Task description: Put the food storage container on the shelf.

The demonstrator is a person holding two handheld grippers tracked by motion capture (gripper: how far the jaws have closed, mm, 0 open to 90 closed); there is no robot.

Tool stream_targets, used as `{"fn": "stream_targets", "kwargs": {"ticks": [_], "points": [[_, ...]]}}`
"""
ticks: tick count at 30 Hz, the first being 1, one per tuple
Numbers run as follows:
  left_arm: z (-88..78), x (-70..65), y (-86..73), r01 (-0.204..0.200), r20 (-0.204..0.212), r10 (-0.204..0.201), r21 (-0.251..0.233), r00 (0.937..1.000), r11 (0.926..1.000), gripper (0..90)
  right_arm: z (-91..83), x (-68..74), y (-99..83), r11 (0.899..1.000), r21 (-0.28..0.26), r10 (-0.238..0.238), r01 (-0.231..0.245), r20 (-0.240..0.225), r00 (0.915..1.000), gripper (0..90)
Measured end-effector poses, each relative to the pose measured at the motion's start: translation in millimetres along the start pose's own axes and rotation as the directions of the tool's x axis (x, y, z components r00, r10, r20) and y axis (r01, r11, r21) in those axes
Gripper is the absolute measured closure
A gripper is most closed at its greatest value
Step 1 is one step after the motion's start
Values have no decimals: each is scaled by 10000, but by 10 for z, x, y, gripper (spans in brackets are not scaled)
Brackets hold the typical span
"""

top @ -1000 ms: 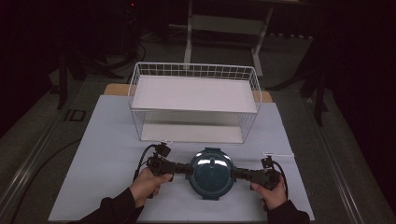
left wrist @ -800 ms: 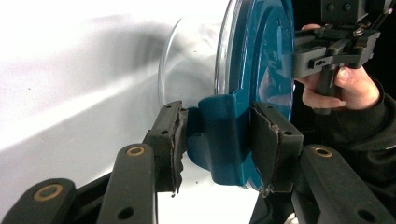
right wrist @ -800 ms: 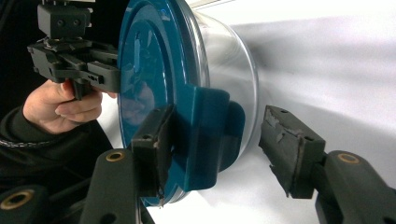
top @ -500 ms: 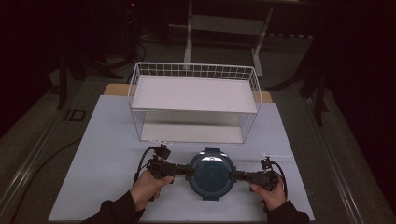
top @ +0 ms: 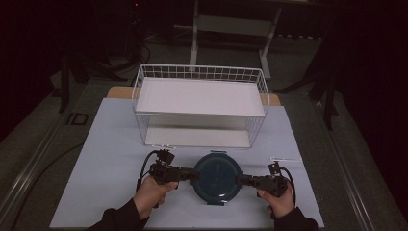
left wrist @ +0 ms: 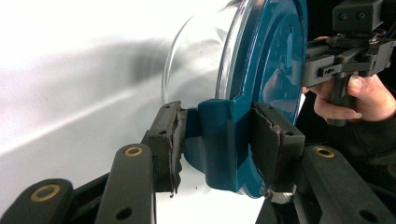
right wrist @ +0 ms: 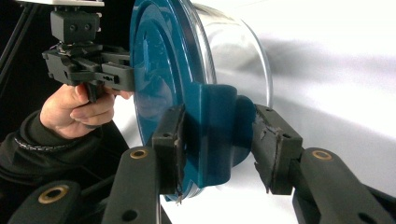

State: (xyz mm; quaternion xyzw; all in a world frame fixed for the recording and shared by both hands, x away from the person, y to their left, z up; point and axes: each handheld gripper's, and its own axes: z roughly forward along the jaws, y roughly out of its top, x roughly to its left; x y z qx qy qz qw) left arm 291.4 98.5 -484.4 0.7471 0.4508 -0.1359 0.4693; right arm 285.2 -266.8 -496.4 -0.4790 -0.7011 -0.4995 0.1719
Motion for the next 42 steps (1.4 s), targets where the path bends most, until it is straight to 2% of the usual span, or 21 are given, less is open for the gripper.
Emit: {"fn": "stream_targets", "kwargs": {"ticks": [7, 15, 19, 23, 27, 28, 31, 33, 35, 39, 42], "points": [[-114, -10, 91, -336, -92, 333, -414, 9994, 9986, 556, 5, 118, 182, 9972, -185, -720, 721, 97, 9974, 568], [-268, -22, 240, -550, -481, 510, -867, 9975, 9947, 556, 70, 182, 405, 9929, -468, -1094, 1091, -24, 9940, 567], [-348, 35, 332, -680, -706, 601, -1164, 9957, 9909, 556, 170, 186, 557, 9894, -547, -1353, 1342, -173, 9907, 567], [-363, 121, 403, -755, -835, 649, -1316, 9944, 9884, 555, 253, 153, 650, 9884, -597, -1410, 1397, -188, 9898, 567], [-357, 161, 450, -990, -1095, 844, -1356, 9904, 9858, 553, 308, 105, 715, 9865, -645, -1524, 1508, -204, 9881, 566], [-345, 212, 480, -1001, -1169, 831, -1481, 9897, 9839, 553, 370, 54, 780, 9866, -679, -1497, 1482, -180, 9886, 566], [-303, 339, 499, -856, -1126, 660, -1797, 9914, 9800, 553, 429, 5, 840, 9844, -718, -1616, 1609, -34, 9869, 566], [-303, 339, 499, -856, -1126, 660, -1797, 9914, 9800, 552, 443, -11, 857, 9855, -724, -1538, 1532, -29, 9881, 566], [-264, 426, 510, -772, -1084, 565, -1970, 9925, 9774, 553, 473, -43, 884, 9848, -700, -1593, 1593, 60, 9872, 566], [-212, 518, 525, -820, -1116, 599, -2051, 9919, 9753, 553, 530, -121, 927, 9807, -698, -1821, 1827, 152, 9832, 566], [-197, 571, 538, -979, -1167, 724, -2296, 9905, 9684, 552, 568, -170, 938, 9786, -891, -1844, 1853, 187, 9827, 566]]}}
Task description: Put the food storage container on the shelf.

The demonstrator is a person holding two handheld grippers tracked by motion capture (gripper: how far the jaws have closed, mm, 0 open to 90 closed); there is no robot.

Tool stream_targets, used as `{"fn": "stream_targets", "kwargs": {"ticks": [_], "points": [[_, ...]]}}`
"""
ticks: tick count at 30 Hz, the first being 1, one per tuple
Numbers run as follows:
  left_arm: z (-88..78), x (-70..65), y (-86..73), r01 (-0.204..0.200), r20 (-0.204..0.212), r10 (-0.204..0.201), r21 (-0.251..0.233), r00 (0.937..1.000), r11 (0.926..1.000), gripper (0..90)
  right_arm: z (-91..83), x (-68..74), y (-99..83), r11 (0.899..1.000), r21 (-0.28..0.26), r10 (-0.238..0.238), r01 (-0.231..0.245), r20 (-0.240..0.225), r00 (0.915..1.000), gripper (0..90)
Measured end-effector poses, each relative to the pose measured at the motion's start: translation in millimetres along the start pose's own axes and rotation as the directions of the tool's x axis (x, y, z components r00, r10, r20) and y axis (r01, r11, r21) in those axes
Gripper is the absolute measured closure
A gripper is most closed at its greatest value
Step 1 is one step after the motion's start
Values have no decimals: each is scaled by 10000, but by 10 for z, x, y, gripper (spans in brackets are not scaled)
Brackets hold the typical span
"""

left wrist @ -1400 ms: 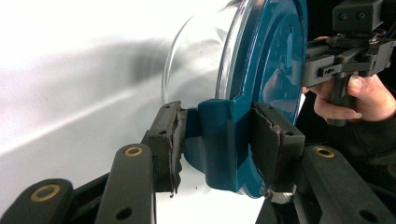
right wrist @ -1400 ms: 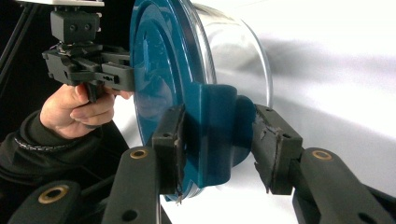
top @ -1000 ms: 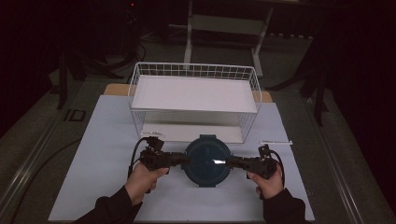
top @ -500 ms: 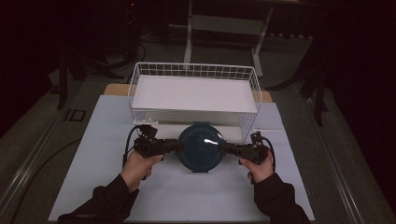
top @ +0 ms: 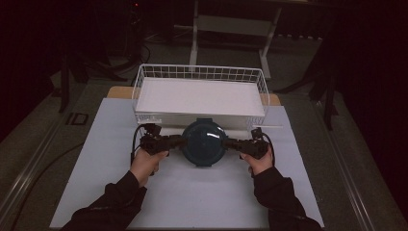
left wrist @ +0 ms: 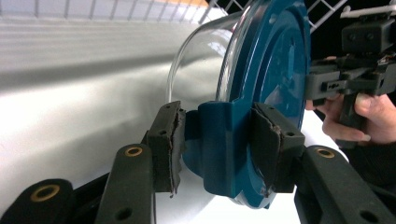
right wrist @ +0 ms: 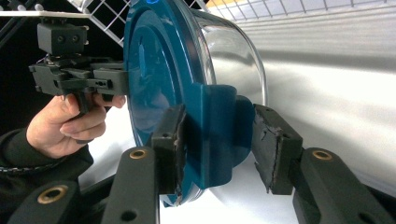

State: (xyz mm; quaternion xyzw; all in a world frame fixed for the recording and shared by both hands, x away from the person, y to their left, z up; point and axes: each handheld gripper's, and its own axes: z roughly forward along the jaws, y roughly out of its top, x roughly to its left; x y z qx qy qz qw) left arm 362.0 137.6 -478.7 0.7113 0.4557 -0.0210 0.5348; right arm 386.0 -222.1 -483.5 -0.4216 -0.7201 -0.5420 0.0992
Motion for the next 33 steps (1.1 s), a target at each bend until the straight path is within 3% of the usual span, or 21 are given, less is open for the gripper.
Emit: {"fn": "stream_targets", "kwargs": {"ticks": [2, 5, 8, 10, 13, 17, 18, 33], "points": [[16, 25, -6, 53, -75, -55, -231, 10000, 9997, 554, 35, -49, 0, 9998, -139, -118, 116, -115, 9999, 566], [45, 70, -18, 180, -114, -182, -214, 9998, 9996, 553, 80, -100, -10, 9992, -335, -204, 201, -91, 9998, 566], [80, 150, -28, -41, -202, 38, -128, 9998, 9999, 552, 129, -145, -30, 9989, -445, -176, 175, -25, 9998, 565], [108, 168, -41, 242, -75, -243, -128, 9997, 9996, 551, 148, -165, -38, 9990, -423, -165, 168, 63, 9998, 565], [137, 222, -57, 210, -112, -213, -201, 9997, 9996, 550, 171, -176, -40, 9995, -284, 163, -161, 81, 9998, 565], [186, 285, -85, 445, -80, -446, -125, 9990, 9989, 550, 201, -212, -20, 9986, -421, -299, 319, 489, 9984, 564], [190, 295, -87, 490, -30, -491, -199, 9988, 9986, 550, 209, -224, -24, 9992, -349, -189, 207, 514, 9985, 564], [232, 370, -82, 861, 263, -847, -582, 9961, 9946, 541, 240, -305, -71, 9978, -668, 68, -46, 322, 9995, 535]]}}
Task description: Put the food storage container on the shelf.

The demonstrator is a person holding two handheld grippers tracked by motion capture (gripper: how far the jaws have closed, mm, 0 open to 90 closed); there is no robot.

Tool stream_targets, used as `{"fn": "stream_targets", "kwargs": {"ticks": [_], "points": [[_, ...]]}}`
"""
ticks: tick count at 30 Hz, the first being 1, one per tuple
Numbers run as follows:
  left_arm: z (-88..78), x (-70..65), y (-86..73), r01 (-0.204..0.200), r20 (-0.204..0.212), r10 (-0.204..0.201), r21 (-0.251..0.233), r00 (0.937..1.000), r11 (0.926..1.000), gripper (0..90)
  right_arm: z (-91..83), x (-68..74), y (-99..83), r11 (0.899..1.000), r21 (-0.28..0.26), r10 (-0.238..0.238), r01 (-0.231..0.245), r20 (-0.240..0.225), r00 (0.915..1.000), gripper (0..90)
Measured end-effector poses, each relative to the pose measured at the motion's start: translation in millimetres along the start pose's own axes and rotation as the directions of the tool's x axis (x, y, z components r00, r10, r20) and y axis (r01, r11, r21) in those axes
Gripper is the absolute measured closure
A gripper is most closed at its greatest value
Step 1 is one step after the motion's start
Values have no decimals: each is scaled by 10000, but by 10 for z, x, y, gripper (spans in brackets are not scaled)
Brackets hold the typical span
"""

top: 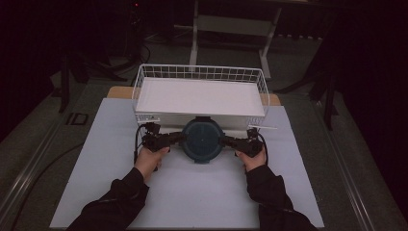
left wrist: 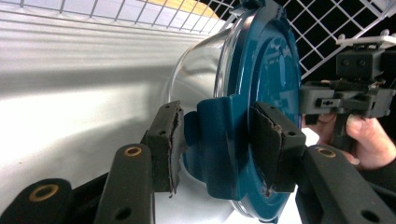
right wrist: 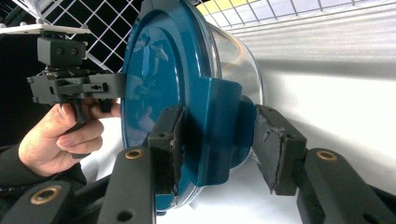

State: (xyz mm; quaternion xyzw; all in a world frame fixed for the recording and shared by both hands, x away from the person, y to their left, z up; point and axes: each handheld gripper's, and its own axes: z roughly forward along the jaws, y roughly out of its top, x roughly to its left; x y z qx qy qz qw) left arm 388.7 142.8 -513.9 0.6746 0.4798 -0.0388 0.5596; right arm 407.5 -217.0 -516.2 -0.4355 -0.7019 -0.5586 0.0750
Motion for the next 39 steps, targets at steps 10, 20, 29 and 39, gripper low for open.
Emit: {"fn": "stream_targets", "kwargs": {"ticks": [10, 20, 29, 39], "points": [[28, 37, 16, -127, -459, 121, -124, 9989, 9998, 474, 50, 48, 66, 9986, -169, -489, 503, 776, 9958, 492], [55, 46, 54, -502, -1008, 481, -192, 9937, 9986, 375, 86, 87, 111, 9976, -437, -459, 529, 1488, 9878, 483], [-42, -47, 54, -1674, -646, 1662, -133, 9840, 9858, 210, 57, 188, 91, 9910, -579, -1088, 1206, 1758, 9784, 475], [-223, -298, -23, -2452, 171, 2452, -25, 9693, 9695, 5, -77, 481, 61, 9811, -215, -1840, 1925, 2074, 9608, 439]]}}
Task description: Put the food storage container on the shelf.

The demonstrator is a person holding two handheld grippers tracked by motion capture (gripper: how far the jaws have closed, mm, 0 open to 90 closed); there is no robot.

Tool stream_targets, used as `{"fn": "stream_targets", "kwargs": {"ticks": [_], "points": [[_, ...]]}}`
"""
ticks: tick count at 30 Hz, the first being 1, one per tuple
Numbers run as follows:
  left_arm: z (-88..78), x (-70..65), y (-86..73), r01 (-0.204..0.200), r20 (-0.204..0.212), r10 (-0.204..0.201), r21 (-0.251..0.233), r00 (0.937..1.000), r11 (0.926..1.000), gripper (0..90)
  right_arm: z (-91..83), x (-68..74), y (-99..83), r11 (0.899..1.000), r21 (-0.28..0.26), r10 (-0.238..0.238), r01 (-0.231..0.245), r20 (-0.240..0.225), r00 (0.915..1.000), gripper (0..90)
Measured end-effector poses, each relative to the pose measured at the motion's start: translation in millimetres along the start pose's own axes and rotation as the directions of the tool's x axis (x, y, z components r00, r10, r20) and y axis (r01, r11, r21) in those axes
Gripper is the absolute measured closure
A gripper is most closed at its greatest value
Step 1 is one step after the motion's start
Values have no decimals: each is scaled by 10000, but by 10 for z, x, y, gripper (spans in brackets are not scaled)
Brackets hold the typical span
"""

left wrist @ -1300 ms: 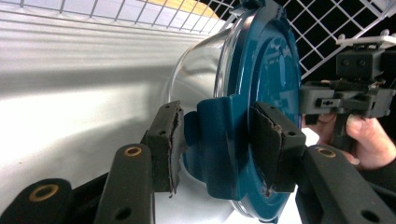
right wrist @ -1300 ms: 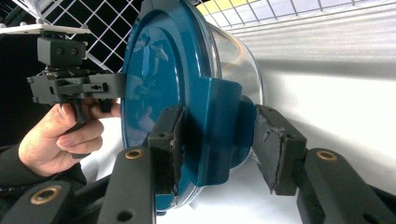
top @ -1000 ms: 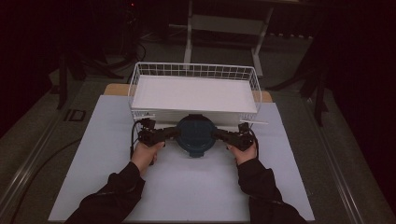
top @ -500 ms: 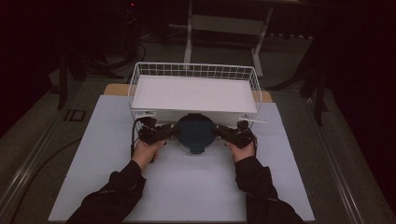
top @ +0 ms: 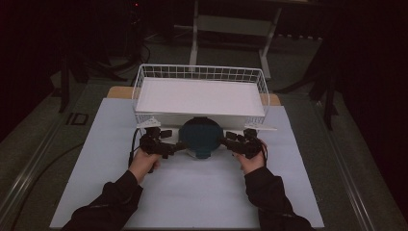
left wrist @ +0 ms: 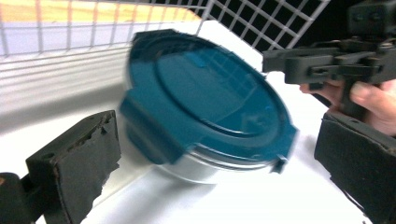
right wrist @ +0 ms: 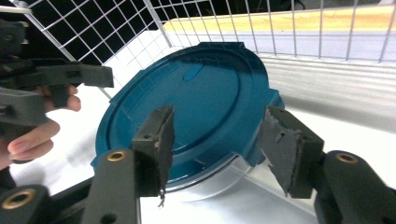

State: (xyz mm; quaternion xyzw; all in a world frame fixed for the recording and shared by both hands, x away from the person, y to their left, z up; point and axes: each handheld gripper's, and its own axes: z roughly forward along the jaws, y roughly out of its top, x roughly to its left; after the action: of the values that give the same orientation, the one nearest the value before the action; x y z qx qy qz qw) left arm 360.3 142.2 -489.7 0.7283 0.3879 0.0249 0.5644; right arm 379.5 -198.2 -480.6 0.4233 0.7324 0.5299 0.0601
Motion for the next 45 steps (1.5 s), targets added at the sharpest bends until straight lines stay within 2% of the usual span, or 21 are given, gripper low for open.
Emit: {"fn": "stream_targets", "kwargs": {"ticks": [2, 6, 7, 8, 9, 11, 15, 18, 19, 21, 22, 23, 25, 29, 33, 39, 43, 45], "points": [[-48, -56, -1, -95, 111, 95, -60, 9999, 9999, 5, -44, 35, 1, 10000, 35, -9, 9, 20, 10000, 439], [-121, -143, -10, -367, 156, 367, 0, 9992, 9993, 5, -118, 135, -29, 9999, 93, 43, -41, -306, 9995, 439], [-142, -165, -15, -457, 159, 457, 14, 9988, 9990, 5, -151, 199, -49, 9999, 142, -7, 14, -487, 9988, 465], [-161, -186, -20, -571, 148, 570, 11, 9983, 9984, 5, -151, 199, -49, 9999, 142, -7, 14, -487, 9988, 465], [-179, -210, -27, -621, 139, 620, 32, 9980, 9981, 5, -183, 275, -80, 9998, 170, -130, 136, -400, 9991, 518], [-213, -253, -44, -650, 261, 649, 22, 9976, 9979, 5, -187, 305, -97, 9996, 222, -150, 162, -528, 9985, 526], [-282, -362, -72, -982, 298, 979, 90, 9947, 9951, 5, -173, 414, -172, 9981, 599, -102, 150, -796, 9968, 569], [-337, -434, -91, -1230, 289, 1226, 145, 9920, 9923, 5, -151, 525, -240, 9953, 897, -287, 372, -945, 9951, 667], [-355, -451, -98, -1270, 323, 1264, 175, 9915, 9917, 5, -151, 525, -240, 9953, 897, -287, 372, -945, 9951, 667], [-409, -494, -141, -1401, 301, 1393, 238, 9898, 9899, 5, -111, 585, -287, 9922, 1148, -366, 480, -990, 9944, 778], [-409, -494, -141, -1401, 301, 1393, 238, 9898, 9899, 5, -111, 585, -287, 9922, 1148, -366, 480, -990, 9944, 778], [-426, -503, -163, -1397, 299, 1390, 254, 9898, 9899, 5, -85, 604, -309, 9901, 1300, -400, 521, -939, 9948, 871], [-453, -514, -210, -1438, 289, 1428, 373, 9893, 9889, 5, -70, 610, -318, 9884, 1381, -499, 627, -943, 9943, 896], [-492, -508, -348, -1460, 210, 1453, 383, 9892, 9885, 5, 3, 641, -365, 9818, 1717, -623, 816, -1151, 9914, 898], [-515, -506, -473, -1372, 171, 1364, 517, 9905, 9892, 5, 101, 641, -409, 9748, 2015, -751, 952, -1050, 9916, 899], [-623, -552, -609, -1551, -294, 1557, 226, 9874, 9876, 5, 172, 633, -431, 9743, 2022, -790, 993, -1063, 9912, 899], [-663, -573, -690, -1588, -346, 1596, 266, 9866, 9870, 5, 234, 610, -430, 9742, 2065, -734, 912, -924, 9930, 899], [-670, -590, -720, -1744, -394, 1756, 315, 9837, 9842, 5, 258, 606, -426, 9743, 2076, -686, 874, -959, 9930, 899]]}}
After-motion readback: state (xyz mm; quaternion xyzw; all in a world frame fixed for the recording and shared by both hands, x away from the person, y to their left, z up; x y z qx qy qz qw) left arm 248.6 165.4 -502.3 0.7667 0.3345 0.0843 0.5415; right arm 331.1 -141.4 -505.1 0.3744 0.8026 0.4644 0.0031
